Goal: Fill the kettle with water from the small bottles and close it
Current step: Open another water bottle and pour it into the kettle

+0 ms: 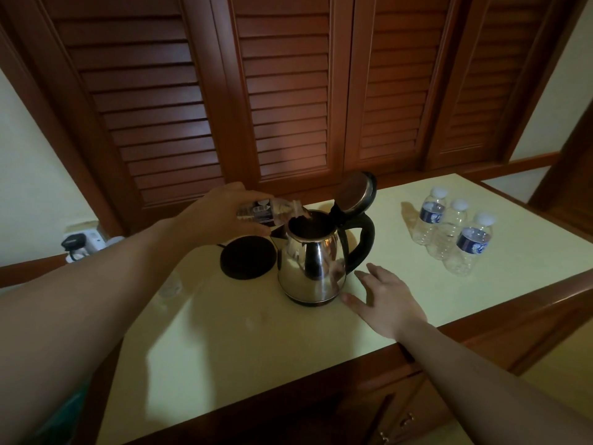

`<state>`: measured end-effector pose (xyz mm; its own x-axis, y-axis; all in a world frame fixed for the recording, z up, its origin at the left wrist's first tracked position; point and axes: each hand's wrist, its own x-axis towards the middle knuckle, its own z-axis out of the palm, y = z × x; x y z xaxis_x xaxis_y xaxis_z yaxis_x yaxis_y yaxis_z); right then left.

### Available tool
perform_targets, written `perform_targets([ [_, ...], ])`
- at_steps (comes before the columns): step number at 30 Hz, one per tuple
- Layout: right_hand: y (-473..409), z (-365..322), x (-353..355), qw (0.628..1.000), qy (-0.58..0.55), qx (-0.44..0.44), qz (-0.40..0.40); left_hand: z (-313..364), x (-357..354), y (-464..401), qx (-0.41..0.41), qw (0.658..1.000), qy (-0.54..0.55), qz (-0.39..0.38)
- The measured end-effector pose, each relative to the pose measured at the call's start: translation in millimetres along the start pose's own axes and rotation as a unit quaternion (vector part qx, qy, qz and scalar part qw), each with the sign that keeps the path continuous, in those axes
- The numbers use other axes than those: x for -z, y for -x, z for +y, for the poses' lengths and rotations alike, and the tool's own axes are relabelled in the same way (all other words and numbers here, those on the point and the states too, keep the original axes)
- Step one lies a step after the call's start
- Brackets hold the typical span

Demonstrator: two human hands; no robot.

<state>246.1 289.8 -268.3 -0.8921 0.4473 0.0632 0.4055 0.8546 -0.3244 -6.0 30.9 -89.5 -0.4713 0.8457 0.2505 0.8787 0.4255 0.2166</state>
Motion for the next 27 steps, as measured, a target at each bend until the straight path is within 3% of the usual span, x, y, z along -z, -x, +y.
perform_targets([
  [27, -4, 3, -4, 0.999, 0.042, 0.005, -0.028, 8, 16, -3, -0.008, 0.999, -0.036, -0.031],
])
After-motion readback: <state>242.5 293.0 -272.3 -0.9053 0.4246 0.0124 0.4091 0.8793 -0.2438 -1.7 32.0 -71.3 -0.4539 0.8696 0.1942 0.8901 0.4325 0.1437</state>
